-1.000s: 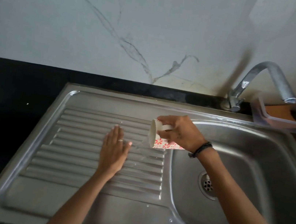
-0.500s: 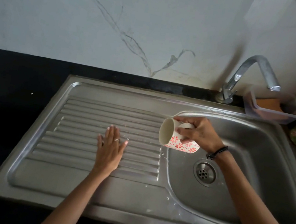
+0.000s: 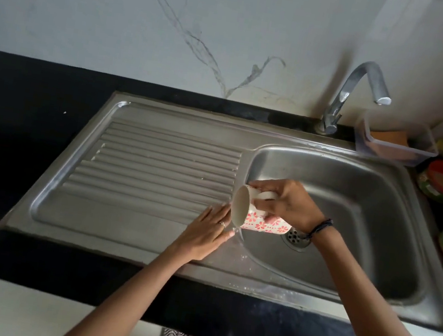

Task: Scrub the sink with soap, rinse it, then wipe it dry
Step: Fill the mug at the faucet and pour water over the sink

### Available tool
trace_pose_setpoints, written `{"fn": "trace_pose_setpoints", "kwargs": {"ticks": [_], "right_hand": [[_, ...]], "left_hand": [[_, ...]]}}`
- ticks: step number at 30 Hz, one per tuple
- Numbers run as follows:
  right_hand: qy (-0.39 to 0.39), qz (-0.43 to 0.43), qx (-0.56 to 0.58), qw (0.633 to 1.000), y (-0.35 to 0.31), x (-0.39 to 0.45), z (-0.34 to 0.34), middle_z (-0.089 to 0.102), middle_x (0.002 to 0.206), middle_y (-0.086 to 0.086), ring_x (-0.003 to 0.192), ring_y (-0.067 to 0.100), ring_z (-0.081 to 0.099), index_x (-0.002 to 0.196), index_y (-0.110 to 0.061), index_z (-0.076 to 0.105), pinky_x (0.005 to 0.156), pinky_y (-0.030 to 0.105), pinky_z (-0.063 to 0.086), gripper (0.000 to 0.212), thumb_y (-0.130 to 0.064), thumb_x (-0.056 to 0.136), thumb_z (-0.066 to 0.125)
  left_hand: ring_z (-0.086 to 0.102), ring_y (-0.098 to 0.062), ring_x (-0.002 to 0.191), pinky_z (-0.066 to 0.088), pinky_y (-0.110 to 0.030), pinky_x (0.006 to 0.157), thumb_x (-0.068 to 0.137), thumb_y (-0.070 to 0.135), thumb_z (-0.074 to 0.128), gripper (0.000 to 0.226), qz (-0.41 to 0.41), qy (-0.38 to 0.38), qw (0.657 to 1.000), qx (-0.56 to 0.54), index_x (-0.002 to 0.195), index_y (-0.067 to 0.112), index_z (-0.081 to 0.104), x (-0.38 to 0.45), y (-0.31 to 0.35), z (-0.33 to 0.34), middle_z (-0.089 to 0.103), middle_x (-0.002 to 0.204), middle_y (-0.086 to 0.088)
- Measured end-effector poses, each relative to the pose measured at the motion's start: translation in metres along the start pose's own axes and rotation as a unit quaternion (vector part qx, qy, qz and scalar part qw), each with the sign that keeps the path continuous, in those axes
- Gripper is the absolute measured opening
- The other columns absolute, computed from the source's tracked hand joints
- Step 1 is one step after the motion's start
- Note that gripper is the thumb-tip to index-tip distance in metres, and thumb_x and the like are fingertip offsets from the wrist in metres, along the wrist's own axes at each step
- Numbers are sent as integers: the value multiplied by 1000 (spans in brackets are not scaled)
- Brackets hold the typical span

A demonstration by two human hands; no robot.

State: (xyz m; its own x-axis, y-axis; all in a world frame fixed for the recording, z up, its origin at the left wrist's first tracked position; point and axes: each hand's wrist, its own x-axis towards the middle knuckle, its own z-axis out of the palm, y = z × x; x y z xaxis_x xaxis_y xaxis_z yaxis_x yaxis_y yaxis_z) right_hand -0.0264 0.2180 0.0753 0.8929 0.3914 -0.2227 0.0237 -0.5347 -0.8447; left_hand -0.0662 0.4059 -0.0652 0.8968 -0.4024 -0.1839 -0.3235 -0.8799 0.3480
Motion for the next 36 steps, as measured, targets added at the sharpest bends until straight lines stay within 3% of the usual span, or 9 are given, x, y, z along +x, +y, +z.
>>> {"fn": "trace_pose_setpoints", "kwargs": {"ticks": [6, 7, 8, 9, 13, 17, 21, 30, 36], "right_hand": [[16, -14, 50, 999, -4, -20, 8, 67, 100, 7, 71, 14, 66, 115, -3, 65, 56, 27, 59, 36, 0, 79, 67], [6, -26, 18, 999, -9, -20, 14, 67, 103, 6, 72, 17, 67, 116, -4, 65, 56, 29, 59, 37, -1, 79, 68], [-6, -39, -10, 999, -15, -18, 21, 66, 108, 4, 74, 20, 68, 115, -4, 65, 58, 32, 60, 37, -3, 78, 68], [-22, -54, -33, 998, -21, -17, 28, 64, 113, 1, 75, 21, 69, 114, -5, 66, 58, 34, 60, 36, -4, 78, 69], [-83, -120, -182, 972, -40, -14, 56, 67, 113, 5, 66, 23, 68, 107, -8, 69, 60, 32, 57, 29, -15, 79, 67], [-101, -143, -287, 942, -36, -18, 67, 69, 102, 7, 77, 21, 62, 99, -11, 68, 74, 38, 54, 25, -26, 78, 67], [-116, -132, -324, 930, -27, -29, 58, 68, 97, 4, 86, 24, 63, 93, -16, 66, 75, 38, 54, 20, -29, 78, 66], [-43, -105, -258, 959, -20, -60, 7, 71, 99, 8, 62, 14, 61, 115, -10, 66, 70, 27, 53, 34, -18, 82, 66], [-81, -110, -346, 928, -14, -60, 10, 69, 103, 5, 91, 23, 63, 108, -13, 65, 81, 37, 52, 32, -27, 79, 67]], "left_hand": [[-10, -13, 143, -8, -29, 114, 98, 50, 11, 65, -160, 20, 985, -61, 148, 10, -2, -59, -33, -27, -11, 155, -4], [-9, -18, 144, -7, -33, 115, 34, 70, -30, 132, -195, 34, 979, -38, 147, 7, -3, -74, -42, -30, -12, 155, -8], [-10, -23, 144, -5, -38, 115, 79, 7, 22, 72, -232, -1, 973, 3, 147, 5, -2, -89, -59, -26, -13, 154, -12], [-11, -28, 143, -3, -42, 115, 77, 62, -21, 94, -250, 31, 967, 34, 147, 4, -2, -100, -72, -21, -13, 154, -17], [-1, -36, 143, 8, -43, 117, 94, 54, -2, 78, -335, 27, 941, 33, 147, -2, 5, -120, -81, -17, -1, 153, -27], [56, -42, 112, 52, -42, 84, 99, 29, 18, 59, -181, 32, 982, 29, 114, -9, 60, -122, -31, -23, 53, 122, -36], [67, -23, 97, 52, -23, 81, 98, 44, 26, 52, -79, 34, 995, -50, 125, 10, 55, -113, 12, -10, 55, 133, -5], [35, -3, 133, 24, -23, 114, 95, 30, 49, 44, -73, 31, 984, -162, 137, 18, 43, -95, 35, -15, 37, 145, 6], [11, -5, 142, 15, -28, 117, 97, 40, 41, 53, -86, -25, 994, -65, 144, 22, 27, -100, 23, -7, 12, 154, 9]]}}
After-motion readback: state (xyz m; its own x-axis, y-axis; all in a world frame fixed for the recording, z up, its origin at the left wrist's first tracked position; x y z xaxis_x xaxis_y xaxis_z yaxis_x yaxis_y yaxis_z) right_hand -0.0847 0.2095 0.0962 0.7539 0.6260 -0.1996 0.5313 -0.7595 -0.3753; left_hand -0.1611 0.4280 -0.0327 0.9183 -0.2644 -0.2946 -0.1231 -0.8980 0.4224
